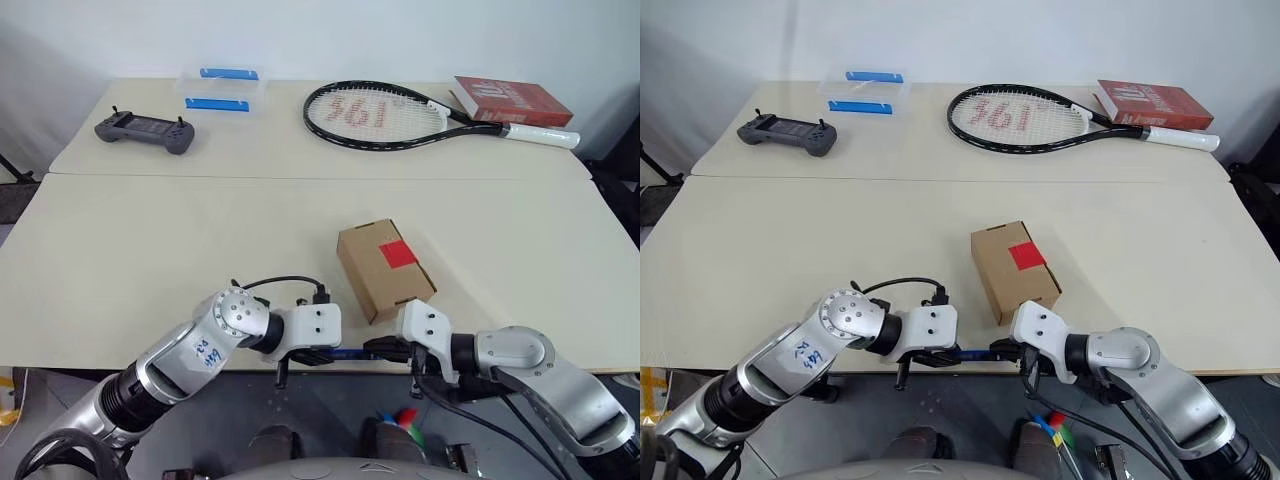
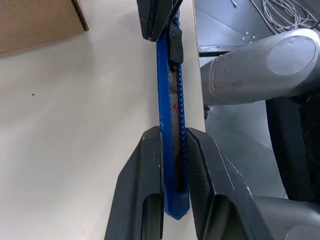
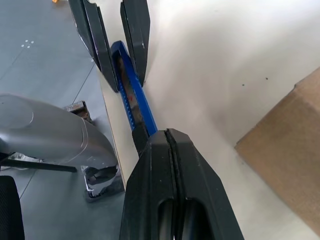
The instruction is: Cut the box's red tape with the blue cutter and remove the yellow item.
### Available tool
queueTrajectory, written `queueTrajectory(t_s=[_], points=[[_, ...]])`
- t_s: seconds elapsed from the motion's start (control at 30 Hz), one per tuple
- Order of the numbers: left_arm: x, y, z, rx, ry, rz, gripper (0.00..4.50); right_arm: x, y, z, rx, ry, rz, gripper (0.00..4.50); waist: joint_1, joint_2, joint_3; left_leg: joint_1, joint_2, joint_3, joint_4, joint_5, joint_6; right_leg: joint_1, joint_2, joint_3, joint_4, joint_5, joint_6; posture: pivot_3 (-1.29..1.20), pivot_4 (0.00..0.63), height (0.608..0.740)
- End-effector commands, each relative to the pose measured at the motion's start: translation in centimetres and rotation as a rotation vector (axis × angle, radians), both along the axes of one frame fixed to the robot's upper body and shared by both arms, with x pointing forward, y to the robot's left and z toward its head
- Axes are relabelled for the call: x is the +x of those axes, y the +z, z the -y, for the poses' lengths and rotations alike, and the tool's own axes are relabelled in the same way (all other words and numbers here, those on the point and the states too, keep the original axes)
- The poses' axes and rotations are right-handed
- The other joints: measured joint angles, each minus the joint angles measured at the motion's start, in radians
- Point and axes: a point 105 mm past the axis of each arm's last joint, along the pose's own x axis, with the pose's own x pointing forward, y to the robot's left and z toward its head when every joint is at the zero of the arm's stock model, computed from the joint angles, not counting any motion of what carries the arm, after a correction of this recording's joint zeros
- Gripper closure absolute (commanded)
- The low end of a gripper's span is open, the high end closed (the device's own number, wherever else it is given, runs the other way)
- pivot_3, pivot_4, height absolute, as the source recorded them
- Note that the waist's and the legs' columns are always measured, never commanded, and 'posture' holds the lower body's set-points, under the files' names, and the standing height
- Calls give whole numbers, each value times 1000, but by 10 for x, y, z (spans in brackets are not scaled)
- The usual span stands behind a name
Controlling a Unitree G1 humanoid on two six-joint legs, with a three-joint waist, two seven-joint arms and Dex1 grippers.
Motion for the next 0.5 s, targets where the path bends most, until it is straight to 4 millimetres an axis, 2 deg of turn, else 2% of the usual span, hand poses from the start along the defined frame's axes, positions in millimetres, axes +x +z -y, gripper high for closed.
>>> queueTrajectory(t_s=[0.03, 0.17, 0.23, 0.43, 0.5], points=[[1, -16, -6, 57, 39, -45, 4115, 1, 11, 2, 28, 27, 59, 4481, 0, 0, 0, 0, 0, 0, 0, 0, 0, 0, 0, 0, 0, 0, 0, 0, 150, 740], [2, -15, -2, 43, 38, -47, 4115, 2, 22, 0, 85, 46, 103, 4481, 1, 0, 0, -1, 0, 0, 2, 0, 0, 0, 0, 0, 0, 0, 0, 0, 150, 740], [2, -14, -2, 39, 41, -54, 3441, 1, 24, 2, 98, 45, 101, 4500, 2, 0, 0, -1, 0, -1, 4, 0, 0, 0, 0, 0, 1, 0, 0, 0, 150, 740], [11, -6, 6, -26, 28, 26, 1833, -3, 31, 15, 134, 16, 125, 4500, 2, 0, 0, -2, 0, -2, 7, -1, 2, 2, 0, 2, 0, 0, 0, 0, 150, 740], [13, -4, 5, -38, 25, 46, 1833, -5, 33, 17, 141, 15, 129, 4500, -1, 0, 0, -2, 0, -2, 7, -1, 2, 2, 0, 2, 0, 0, 0, 0, 150, 740]])
